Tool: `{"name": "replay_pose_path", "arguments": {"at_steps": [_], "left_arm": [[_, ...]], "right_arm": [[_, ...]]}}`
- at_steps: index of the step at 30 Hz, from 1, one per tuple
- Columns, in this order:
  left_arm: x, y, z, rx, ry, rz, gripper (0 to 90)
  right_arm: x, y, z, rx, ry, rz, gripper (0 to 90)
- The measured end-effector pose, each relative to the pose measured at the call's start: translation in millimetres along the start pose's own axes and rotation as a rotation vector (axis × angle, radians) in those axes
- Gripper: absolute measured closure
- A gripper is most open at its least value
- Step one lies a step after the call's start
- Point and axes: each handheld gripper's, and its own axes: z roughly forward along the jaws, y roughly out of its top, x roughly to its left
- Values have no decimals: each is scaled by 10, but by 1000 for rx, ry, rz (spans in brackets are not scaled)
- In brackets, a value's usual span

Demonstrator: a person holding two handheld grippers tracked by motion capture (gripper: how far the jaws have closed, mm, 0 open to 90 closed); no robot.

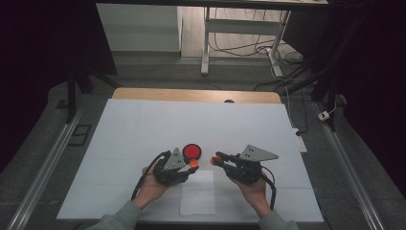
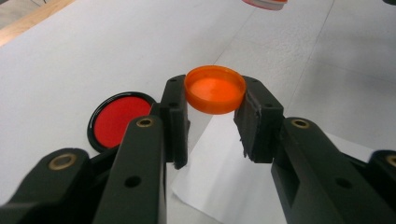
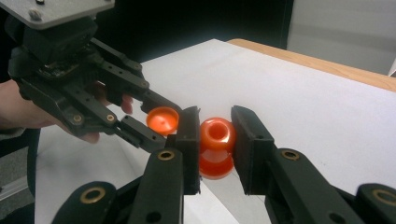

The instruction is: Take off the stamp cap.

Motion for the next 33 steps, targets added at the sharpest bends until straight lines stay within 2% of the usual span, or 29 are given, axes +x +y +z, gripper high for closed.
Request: {"name": "replay_pose_path", "arguments": {"at_steps": [6, 14, 22, 33], "left_arm": [[31, -72, -132, 0, -3, -15, 652], [88, -140, -315, -23, 8, -37, 652], [147, -262, -493, -29, 32, -63, 652], [208, -402, -644, -28, 55, -94, 652]], "right_arm": [[-4, -6, -2, 7, -7, -5, 724], [-20, -8, -8, 9, -13, -4, 724], [-34, -10, -21, 9, -18, -2, 724], [-39, -12, -26, 9, -23, -5, 724]]}}
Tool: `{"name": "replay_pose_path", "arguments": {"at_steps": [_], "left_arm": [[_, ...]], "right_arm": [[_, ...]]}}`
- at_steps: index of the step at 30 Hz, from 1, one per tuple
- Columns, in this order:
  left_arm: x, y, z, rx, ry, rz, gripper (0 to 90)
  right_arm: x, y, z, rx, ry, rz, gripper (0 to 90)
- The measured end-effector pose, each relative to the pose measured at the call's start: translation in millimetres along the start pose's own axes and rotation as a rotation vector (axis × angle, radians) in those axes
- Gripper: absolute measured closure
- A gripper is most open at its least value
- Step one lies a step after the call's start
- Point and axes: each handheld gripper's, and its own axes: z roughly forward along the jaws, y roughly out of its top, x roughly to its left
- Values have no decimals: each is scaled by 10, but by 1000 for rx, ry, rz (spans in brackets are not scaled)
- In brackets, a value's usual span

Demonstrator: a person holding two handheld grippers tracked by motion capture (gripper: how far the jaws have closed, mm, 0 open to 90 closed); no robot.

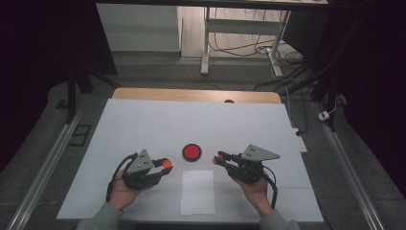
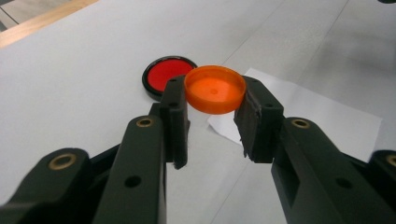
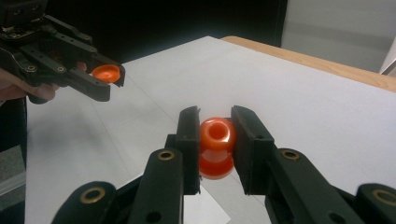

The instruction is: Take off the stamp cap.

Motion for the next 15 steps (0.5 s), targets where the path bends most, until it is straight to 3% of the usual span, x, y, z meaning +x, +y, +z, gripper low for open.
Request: {"name": "replay_pose_path", "arguments": {"at_steps": [15], "left_arm": [[97, -216, -167, 17, 40, -49, 651]], "right_arm": [[-7, 2, -10, -1, -6, -1, 724]]}}
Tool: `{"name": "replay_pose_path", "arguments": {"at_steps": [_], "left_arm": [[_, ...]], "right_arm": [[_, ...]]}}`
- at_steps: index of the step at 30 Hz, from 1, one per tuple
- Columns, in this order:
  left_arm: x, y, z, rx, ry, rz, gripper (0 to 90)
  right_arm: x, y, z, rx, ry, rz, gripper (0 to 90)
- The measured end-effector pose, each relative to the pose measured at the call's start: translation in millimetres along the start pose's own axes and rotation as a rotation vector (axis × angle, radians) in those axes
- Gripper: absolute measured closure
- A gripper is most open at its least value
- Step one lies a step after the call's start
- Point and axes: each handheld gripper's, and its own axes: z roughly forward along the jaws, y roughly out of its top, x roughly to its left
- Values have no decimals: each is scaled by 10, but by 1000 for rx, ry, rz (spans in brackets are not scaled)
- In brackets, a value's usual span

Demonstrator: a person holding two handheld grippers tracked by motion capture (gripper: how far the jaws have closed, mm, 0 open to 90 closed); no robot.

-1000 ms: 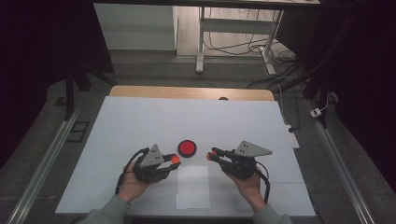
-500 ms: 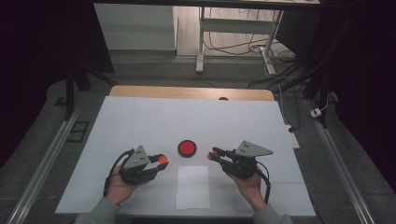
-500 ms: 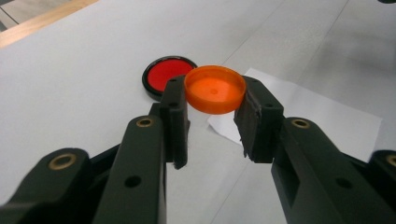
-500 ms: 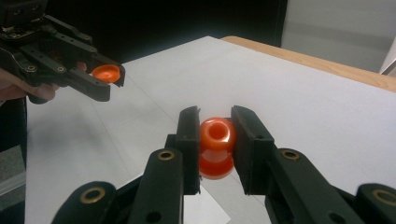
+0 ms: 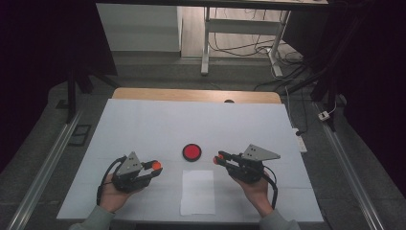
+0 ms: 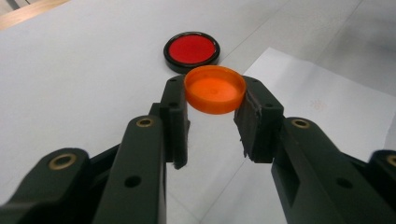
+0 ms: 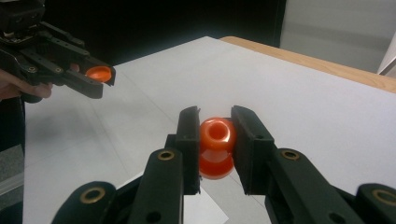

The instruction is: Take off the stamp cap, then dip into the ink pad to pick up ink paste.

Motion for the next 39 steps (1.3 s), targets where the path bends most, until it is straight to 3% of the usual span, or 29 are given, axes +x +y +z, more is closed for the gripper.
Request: {"name": "replay_pose_path", "arguments": {"at_steps": [20, 39], "left_arm": [[69, -151, -120, 6, 19, -49, 651], [83, -157, -100, 14, 24, -50, 651]], "right_arm": [[-9, 13, -15, -5, -8, -7, 724], [2, 45, 39, -1, -4, -15, 724]]}}
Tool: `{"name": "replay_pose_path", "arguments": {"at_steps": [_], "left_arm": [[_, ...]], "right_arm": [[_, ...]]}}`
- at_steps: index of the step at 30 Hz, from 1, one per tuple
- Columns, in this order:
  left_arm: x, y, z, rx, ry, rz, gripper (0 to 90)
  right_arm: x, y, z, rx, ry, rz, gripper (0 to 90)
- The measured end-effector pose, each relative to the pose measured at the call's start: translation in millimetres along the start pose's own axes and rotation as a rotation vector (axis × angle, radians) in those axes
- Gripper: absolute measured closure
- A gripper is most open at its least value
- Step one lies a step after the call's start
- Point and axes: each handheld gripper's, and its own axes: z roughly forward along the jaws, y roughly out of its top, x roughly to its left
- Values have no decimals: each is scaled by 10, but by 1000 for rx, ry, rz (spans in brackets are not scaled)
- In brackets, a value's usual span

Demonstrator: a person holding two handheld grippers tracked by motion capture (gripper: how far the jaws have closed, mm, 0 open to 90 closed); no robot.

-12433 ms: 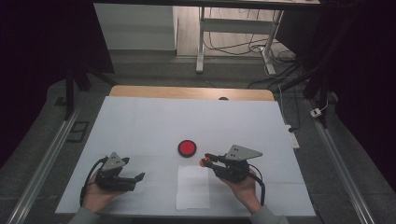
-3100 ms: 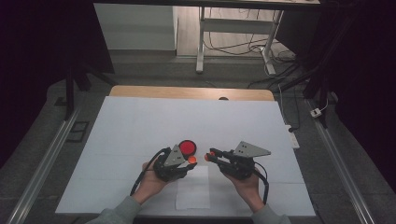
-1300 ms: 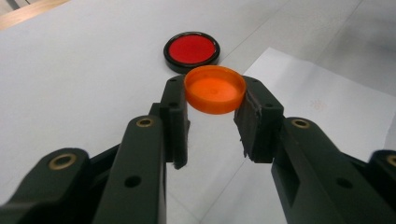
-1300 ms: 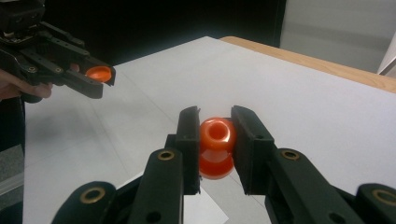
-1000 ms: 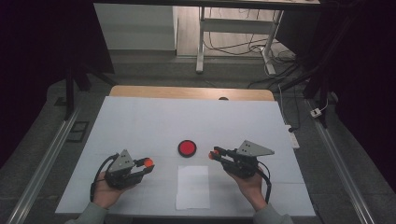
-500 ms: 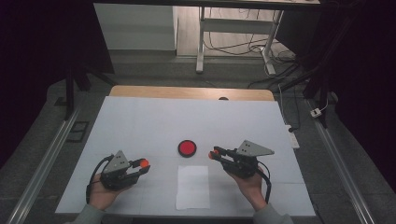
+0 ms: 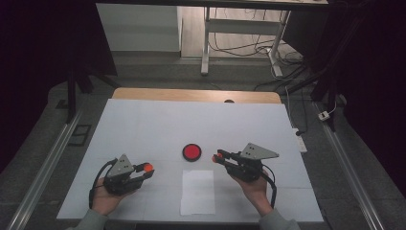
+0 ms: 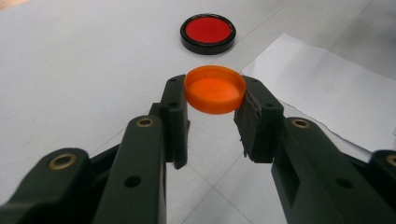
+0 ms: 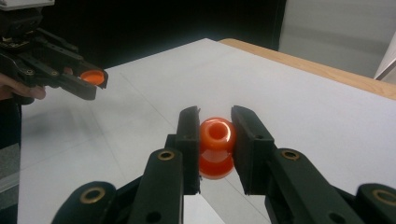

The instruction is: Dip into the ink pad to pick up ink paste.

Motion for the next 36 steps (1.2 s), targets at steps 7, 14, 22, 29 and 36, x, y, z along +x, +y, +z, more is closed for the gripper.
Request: {"name": "replay_pose_path", "arguments": {"at_steps": [7, 14, 22, 29, 36], "left_arm": [[8, -4, 4, 2, 1, -2, 651], [3, -3, 12, 6, 0, 1, 651], [12, -9, 5, 5, 0, -2, 651], [9, -8, 7, 6, -1, -1, 651], [12, -9, 7, 7, -1, -1, 651]], "right_arm": [[-14, 2, 82, 11, 1, 7, 724], [-34, 38, 199, 7, 5, 15, 724], [-26, 67, 416, 22, 14, -2, 724], [-42, 92, 536, 25, 12, 2, 723], [-71, 111, 601, 24, 11, 5, 724]]}}
